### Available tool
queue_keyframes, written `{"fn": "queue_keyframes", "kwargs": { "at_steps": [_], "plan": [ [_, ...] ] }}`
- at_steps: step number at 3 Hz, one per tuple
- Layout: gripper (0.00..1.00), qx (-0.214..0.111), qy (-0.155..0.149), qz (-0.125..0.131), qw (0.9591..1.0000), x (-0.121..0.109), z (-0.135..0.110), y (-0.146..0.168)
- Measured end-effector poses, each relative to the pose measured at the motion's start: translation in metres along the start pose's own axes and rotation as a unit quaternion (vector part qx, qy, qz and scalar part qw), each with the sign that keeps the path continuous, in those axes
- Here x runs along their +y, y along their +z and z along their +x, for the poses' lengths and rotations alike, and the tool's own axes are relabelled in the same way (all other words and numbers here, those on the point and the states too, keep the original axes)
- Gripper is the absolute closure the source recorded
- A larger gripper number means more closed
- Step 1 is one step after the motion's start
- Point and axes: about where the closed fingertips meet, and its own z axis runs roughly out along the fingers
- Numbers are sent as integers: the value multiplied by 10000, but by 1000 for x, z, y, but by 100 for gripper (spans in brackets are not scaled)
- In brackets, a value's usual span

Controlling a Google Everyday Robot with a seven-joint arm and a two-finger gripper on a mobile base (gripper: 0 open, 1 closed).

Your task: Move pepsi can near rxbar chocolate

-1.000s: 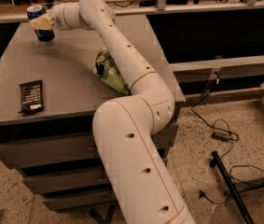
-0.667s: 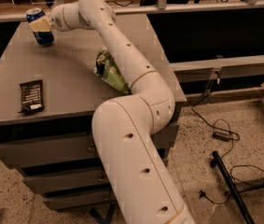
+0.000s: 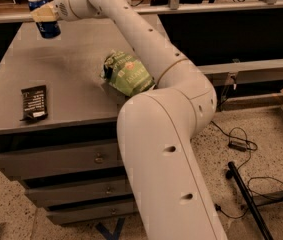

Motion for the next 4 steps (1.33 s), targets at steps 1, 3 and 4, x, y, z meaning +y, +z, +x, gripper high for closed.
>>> {"fn": "queue_keyframes", "kwargs": {
  "at_steps": [1, 3, 4],
  "plan": [
    [100, 0, 0, 0, 10000, 0, 0, 0],
    [100, -383, 258, -537, 9975, 34, 0, -21],
    [100, -537, 347, -813, 9946, 61, 1, -38]
  ]
}}
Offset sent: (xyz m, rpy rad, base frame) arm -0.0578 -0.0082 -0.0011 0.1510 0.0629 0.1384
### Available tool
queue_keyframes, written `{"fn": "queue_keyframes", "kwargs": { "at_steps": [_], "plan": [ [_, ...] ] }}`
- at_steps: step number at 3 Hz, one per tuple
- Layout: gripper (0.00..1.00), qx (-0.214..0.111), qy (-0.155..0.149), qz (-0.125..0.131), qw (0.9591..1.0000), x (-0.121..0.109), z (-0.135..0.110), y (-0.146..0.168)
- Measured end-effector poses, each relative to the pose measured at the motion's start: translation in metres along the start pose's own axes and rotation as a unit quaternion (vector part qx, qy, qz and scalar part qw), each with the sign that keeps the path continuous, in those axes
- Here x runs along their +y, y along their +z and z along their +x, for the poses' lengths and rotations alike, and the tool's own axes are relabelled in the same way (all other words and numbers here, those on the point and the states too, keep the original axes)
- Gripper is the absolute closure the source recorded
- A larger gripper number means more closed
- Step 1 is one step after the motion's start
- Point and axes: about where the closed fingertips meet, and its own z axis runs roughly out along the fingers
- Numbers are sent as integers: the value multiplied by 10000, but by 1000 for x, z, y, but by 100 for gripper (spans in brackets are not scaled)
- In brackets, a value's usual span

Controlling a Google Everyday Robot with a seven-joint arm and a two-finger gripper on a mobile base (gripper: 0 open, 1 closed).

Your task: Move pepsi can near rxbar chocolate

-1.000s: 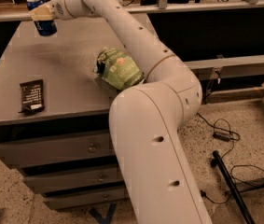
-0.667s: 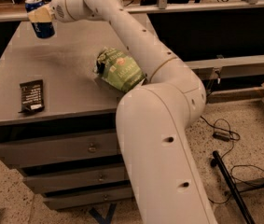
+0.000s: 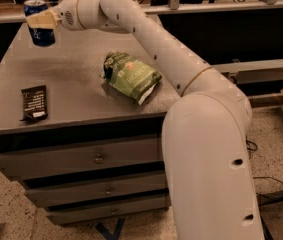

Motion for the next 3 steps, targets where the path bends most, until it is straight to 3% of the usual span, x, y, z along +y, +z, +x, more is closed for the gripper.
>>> {"fn": "queue_keyframes", "kwargs": {
  "at_steps": [2, 3],
  "plan": [
    [100, -29, 180, -376, 9991, 44, 14, -2],
    [100, 76, 255, -429, 9987, 61, 33, -6]
  ]
}}
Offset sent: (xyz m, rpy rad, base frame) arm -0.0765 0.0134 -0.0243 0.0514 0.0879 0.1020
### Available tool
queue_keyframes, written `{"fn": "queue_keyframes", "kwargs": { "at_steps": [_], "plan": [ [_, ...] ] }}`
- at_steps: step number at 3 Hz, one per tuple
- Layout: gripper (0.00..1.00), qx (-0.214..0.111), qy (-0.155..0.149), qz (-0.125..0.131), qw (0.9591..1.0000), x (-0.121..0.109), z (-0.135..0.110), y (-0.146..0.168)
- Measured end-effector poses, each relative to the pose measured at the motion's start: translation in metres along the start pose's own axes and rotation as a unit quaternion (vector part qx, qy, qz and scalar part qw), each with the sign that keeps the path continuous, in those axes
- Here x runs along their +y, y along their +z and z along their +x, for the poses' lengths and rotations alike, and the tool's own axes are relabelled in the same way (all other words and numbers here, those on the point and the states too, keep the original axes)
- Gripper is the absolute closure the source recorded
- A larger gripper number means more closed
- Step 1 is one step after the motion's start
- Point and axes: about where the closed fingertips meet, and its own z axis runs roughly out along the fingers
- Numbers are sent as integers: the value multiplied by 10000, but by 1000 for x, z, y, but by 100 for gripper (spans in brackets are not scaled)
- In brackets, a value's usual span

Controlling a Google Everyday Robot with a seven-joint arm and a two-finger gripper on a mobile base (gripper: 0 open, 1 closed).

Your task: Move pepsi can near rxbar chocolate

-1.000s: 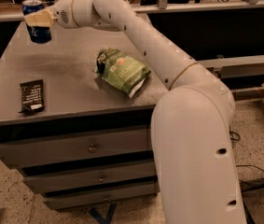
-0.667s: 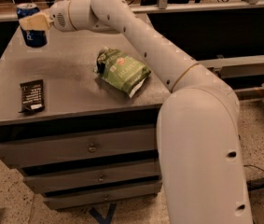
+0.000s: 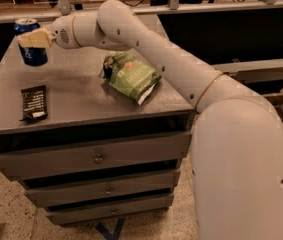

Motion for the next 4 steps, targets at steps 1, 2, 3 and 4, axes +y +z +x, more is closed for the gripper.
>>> {"fn": "queue_keyframes", "kwargs": {
  "at_steps": [1, 2, 3, 4],
  "plan": [
    [85, 223, -173, -91, 9996, 13, 20, 0],
    [54, 399, -411, -275, 9980, 26, 35, 5],
    [31, 395, -395, -286, 9980, 27, 35, 7],
    [8, 401, -394, -309, 9979, 29, 35, 9]
  ]
}}
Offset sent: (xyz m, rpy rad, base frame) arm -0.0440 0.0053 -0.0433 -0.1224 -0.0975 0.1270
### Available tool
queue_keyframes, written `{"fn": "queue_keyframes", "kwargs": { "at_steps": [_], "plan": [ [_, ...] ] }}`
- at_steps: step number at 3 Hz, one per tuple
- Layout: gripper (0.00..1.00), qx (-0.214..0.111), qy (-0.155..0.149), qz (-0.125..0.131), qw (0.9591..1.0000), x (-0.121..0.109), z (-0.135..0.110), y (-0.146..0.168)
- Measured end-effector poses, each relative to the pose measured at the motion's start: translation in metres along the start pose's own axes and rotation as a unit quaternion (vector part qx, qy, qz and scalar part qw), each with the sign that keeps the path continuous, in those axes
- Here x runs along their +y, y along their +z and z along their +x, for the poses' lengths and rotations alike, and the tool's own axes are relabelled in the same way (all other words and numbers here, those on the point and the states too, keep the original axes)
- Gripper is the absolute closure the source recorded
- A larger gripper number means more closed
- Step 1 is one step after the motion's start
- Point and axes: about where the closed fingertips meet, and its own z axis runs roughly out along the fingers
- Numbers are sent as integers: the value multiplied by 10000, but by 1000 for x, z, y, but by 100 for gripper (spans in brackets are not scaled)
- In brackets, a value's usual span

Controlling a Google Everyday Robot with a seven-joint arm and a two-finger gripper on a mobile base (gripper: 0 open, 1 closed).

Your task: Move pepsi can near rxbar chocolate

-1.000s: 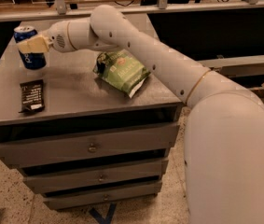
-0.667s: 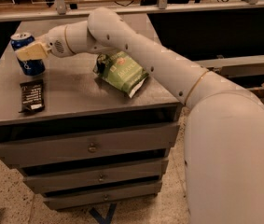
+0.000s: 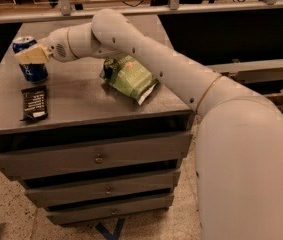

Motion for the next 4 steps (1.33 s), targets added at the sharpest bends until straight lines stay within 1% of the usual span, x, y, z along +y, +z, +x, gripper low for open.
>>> {"fn": "queue_keyframes", "kwargs": {
  "at_steps": [1, 2, 3, 4],
  "plan": [
    [0, 3, 1, -17, 10000, 1, 0, 2],
    [0, -317, 70, 108, 9994, -2, -10, -22],
    [0, -489, -44, 294, 9984, -7, -30, -50],
    [0, -394, -332, 547, 9972, -27, -69, -89]
  ]
}}
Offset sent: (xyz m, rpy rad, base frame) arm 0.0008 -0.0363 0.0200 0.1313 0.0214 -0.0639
